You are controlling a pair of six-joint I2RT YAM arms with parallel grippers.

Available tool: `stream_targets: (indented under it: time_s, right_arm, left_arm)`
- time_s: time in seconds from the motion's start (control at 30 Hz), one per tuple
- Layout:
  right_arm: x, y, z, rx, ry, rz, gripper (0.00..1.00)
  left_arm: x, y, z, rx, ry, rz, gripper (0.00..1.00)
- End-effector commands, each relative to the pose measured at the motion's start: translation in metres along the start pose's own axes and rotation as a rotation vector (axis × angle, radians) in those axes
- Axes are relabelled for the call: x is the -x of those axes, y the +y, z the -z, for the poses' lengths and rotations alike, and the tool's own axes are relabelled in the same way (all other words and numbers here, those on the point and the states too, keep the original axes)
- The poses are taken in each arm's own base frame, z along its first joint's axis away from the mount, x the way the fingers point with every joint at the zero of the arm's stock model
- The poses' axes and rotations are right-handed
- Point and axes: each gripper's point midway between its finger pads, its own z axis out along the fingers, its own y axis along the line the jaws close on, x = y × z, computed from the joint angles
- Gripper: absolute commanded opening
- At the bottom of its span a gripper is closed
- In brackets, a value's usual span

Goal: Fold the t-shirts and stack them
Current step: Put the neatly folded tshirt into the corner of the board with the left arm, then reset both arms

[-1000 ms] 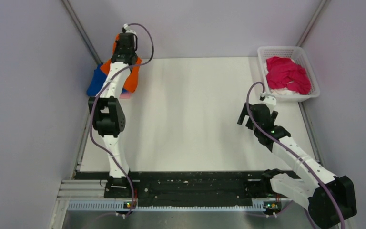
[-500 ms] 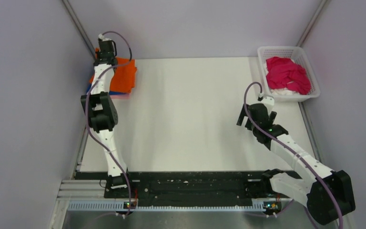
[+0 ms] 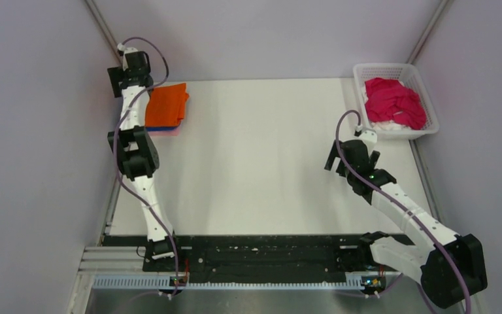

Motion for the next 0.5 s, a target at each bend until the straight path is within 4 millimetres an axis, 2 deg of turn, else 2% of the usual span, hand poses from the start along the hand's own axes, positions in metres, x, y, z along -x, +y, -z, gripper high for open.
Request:
stream_targets:
  time_s: [0.0, 0.1, 0.2, 0.33, 0.37, 0.47]
  right_arm:
    - [0.034, 0.005, 0.014, 0.03, -0.091, -0.081, 0.99]
    - [0.036, 0.009, 0.019, 0.059, -0.099, -0.098, 0.99]
    - [0.031, 0.011, 0.02, 0.086, -0.093, -0.107, 0.99]
    - [0.024, 0.016, 0.023, 0.133, -0.079, -0.121, 0.99]
    - [0.022, 0.017, 0.024, 0.145, -0.075, -0.123, 0.99]
    - [0.016, 0.018, 0.027, 0.172, -0.071, -0.128, 0.99]
  left_arm:
    - [0.048, 0.02, 0.04, -0.039, -0.082, 0.172, 0.99]
    - [0.05, 0.008, 0.067, -0.177, -0.069, 0.256, 0.99]
    - [0.044, -0.008, 0.1, -0.331, -0.035, 0.361, 0.99]
    - [0.031, -0.047, 0.162, -0.629, -0.005, 0.502, 0.99]
    - [0.011, -0.059, 0.177, -0.686, 0.026, 0.51, 0.99]
    - [-0.016, -0.079, 0.23, -0.789, 0.005, 0.511, 0.99]
